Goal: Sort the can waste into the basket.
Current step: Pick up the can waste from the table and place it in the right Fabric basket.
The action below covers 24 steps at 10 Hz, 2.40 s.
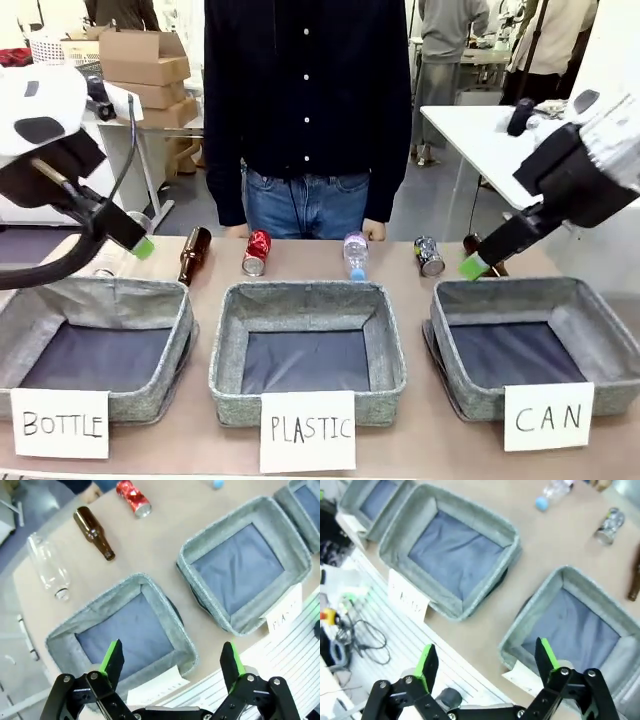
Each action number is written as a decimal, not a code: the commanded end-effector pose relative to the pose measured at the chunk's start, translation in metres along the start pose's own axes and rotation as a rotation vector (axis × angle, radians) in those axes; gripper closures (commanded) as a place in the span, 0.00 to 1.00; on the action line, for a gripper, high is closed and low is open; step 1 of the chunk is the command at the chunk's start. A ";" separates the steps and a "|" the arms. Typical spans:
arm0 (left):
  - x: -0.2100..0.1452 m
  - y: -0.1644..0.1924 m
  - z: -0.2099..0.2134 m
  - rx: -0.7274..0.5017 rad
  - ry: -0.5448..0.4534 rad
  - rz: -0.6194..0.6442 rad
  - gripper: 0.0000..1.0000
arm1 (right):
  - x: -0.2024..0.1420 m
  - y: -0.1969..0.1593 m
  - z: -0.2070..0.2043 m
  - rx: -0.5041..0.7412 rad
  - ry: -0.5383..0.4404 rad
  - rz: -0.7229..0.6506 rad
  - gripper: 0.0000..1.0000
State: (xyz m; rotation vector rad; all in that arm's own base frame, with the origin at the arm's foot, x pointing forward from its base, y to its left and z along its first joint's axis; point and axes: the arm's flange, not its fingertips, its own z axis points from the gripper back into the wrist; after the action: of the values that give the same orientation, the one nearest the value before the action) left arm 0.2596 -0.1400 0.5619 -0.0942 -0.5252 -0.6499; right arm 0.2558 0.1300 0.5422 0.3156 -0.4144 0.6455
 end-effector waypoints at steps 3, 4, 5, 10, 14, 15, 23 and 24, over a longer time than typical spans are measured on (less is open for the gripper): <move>0.006 0.005 -0.009 -0.267 -0.055 0.075 0.00 | 0.002 -0.013 0.004 0.109 -0.051 -0.199 0.00; 0.005 0.025 -0.013 -0.613 -0.120 0.192 0.00 | 0.003 -0.038 0.019 0.289 -0.046 -0.519 0.00; -0.002 0.049 -0.018 -0.850 -0.192 0.323 0.00 | -0.008 -0.065 0.028 0.437 -0.119 -0.708 0.00; -0.061 0.126 -0.030 -1.094 -0.469 0.719 0.00 | -0.071 -0.150 0.023 0.758 -0.466 -1.032 0.00; -0.036 0.124 -0.018 -1.000 -0.376 0.541 0.00 | -0.049 -0.153 0.043 0.673 -0.262 -0.907 0.00; -0.036 0.124 -0.018 -1.000 -0.376 0.541 0.00 | -0.049 -0.153 0.043 0.673 -0.262 -0.907 0.00; -0.036 0.124 -0.018 -1.000 -0.376 0.541 0.00 | -0.049 -0.153 0.043 0.673 -0.262 -0.907 0.00; -0.036 0.124 -0.018 -1.000 -0.376 0.541 0.00 | -0.049 -0.153 0.043 0.673 -0.262 -0.907 0.00</move>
State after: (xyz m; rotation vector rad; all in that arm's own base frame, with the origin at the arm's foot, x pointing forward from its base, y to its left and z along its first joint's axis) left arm 0.3151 -0.0241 0.5366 -1.2538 -0.4377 -0.2825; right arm 0.3021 -0.0289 0.5313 1.1399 -0.2318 -0.2081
